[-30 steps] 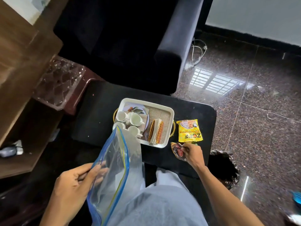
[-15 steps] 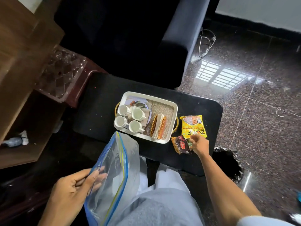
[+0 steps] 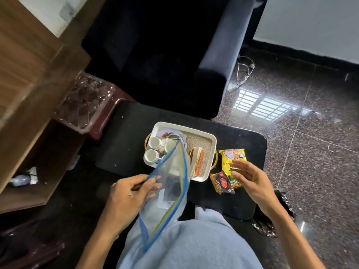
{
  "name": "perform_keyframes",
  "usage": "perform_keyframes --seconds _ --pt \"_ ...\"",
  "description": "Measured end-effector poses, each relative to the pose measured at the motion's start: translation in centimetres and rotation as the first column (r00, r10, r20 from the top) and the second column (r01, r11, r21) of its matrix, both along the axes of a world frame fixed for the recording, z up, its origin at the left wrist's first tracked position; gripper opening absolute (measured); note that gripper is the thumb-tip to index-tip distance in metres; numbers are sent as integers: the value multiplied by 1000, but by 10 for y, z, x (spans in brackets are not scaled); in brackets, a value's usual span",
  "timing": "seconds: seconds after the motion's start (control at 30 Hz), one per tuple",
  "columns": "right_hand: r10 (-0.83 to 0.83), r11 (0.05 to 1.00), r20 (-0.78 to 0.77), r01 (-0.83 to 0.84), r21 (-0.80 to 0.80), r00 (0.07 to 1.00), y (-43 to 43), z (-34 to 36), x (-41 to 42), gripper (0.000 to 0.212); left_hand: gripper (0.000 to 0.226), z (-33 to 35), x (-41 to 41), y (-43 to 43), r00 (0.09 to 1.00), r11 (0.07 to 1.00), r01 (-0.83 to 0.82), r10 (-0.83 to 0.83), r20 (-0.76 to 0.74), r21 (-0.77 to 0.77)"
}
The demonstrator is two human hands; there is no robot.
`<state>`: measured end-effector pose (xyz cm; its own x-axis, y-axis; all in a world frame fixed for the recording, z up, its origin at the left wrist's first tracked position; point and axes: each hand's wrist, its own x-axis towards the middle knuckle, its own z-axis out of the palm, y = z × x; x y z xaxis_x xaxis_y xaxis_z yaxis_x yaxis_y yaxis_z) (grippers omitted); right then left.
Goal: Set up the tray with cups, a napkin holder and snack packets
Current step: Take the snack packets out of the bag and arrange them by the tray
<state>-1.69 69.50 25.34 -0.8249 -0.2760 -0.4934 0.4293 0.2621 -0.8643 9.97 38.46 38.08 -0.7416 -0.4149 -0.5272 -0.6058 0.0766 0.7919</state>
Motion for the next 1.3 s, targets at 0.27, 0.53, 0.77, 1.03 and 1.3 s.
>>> perform_keyframes --seconds 0.27,0.53,0.77,1.03,1.3 --pt "313 943 -503 -325 66 806 -95 88 9 105 14 13 -37 -5 911 898 376 -404 -89 -229" --pt "172 982 -612 -86 167 772 -135 108 7 111 21 32 -57 -30 664 681 689 -730 -160 -246" --pt "-343 904 -556 427 23 757 -159 126 7 52 48 14 -43 -100 868 940 320 -342 -361 -121" --pt "-501 808 18 475 -348 865 -214 132 38 45 86 -30 -13 -109 945 883 275 -177 -274 380" --pt "-240 933 276 299 -200 931 -255 112 81 43 81 -52 -28 -106 933 703 358 -286 -217 614"
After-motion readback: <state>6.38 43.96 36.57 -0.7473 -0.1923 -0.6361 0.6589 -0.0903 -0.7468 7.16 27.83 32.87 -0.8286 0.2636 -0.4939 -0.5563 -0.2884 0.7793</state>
